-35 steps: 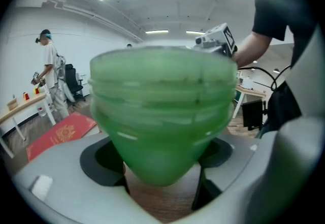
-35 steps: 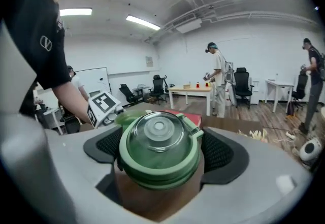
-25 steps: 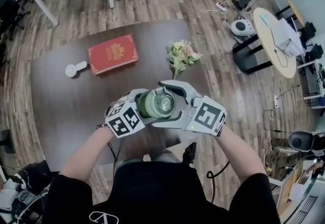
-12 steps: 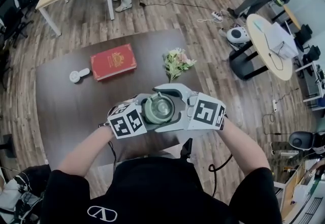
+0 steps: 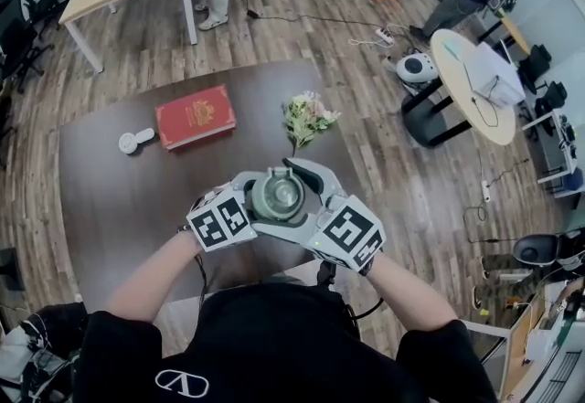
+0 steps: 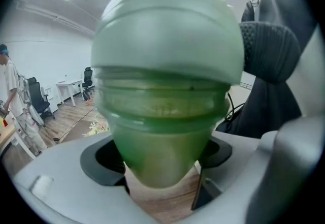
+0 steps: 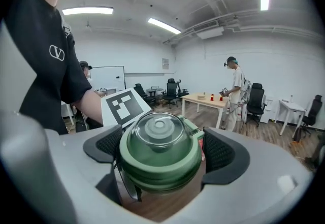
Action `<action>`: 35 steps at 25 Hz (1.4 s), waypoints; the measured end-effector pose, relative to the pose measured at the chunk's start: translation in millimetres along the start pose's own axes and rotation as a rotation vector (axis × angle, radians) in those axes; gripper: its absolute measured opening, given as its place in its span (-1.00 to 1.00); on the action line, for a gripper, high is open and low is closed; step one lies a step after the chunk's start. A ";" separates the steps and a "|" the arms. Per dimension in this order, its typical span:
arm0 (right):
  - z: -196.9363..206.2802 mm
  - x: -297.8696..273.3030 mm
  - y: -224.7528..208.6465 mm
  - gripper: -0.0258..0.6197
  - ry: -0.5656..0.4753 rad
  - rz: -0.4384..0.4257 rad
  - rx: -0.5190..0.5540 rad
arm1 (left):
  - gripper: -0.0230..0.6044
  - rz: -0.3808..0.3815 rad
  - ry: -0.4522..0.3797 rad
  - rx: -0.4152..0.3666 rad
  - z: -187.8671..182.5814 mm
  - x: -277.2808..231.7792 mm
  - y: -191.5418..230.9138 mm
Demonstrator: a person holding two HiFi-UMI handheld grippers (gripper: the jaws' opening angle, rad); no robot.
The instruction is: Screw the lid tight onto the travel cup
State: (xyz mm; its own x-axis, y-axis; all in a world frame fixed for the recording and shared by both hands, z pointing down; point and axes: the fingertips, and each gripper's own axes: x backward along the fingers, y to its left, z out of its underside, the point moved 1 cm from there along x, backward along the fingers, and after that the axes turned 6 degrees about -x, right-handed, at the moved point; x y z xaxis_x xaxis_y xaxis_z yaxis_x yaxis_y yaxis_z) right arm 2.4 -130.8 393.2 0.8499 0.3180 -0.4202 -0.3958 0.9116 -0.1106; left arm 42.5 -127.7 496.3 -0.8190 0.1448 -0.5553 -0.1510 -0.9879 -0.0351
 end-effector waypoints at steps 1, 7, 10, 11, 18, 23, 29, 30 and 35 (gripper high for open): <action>-1.6 1.9 1.7 0.64 -0.039 0.001 0.003 | 0.32 0.002 -0.007 0.000 -1.0 0.3 -1.3; -25.5 34.8 17.8 0.64 -0.203 -0.199 0.038 | 0.32 0.054 -0.035 -0.002 -9.2 11.1 -11.6; -22.1 42.3 15.9 0.64 -0.151 -0.306 0.077 | 0.32 0.088 -0.038 -0.023 -15.1 19.3 -18.9; -20.0 42.5 14.4 0.64 -0.137 -0.335 0.099 | 0.32 0.101 -0.038 -0.032 -17.5 21.1 -21.9; -24.6 40.7 21.3 0.37 -0.153 -0.417 0.060 | 0.32 0.062 0.000 -0.055 -26.2 25.9 -16.6; -28.5 35.4 8.0 0.36 -0.319 -0.058 -0.101 | 0.32 -0.082 -0.011 -0.009 -24.2 29.4 6.1; -23.8 31.2 6.1 0.36 -0.398 0.380 -0.310 | 0.32 -0.103 -0.048 0.074 -21.8 23.9 5.9; -23.2 31.6 7.3 0.36 -0.403 0.396 -0.313 | 0.32 -0.097 -0.052 0.080 -21.8 23.4 4.3; -23.8 38.5 14.5 0.37 -0.414 0.227 -0.245 | 0.32 -0.055 -0.052 0.078 -20.1 28.1 -3.9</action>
State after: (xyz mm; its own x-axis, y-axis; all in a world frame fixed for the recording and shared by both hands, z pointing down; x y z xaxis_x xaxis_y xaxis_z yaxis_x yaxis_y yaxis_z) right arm 21.1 -111.6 353.9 0.7800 0.6214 -0.0733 -0.6133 0.7360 -0.2866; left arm 31.2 -120.9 464.1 -0.8355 0.2032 -0.5106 -0.2371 -0.9715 0.0013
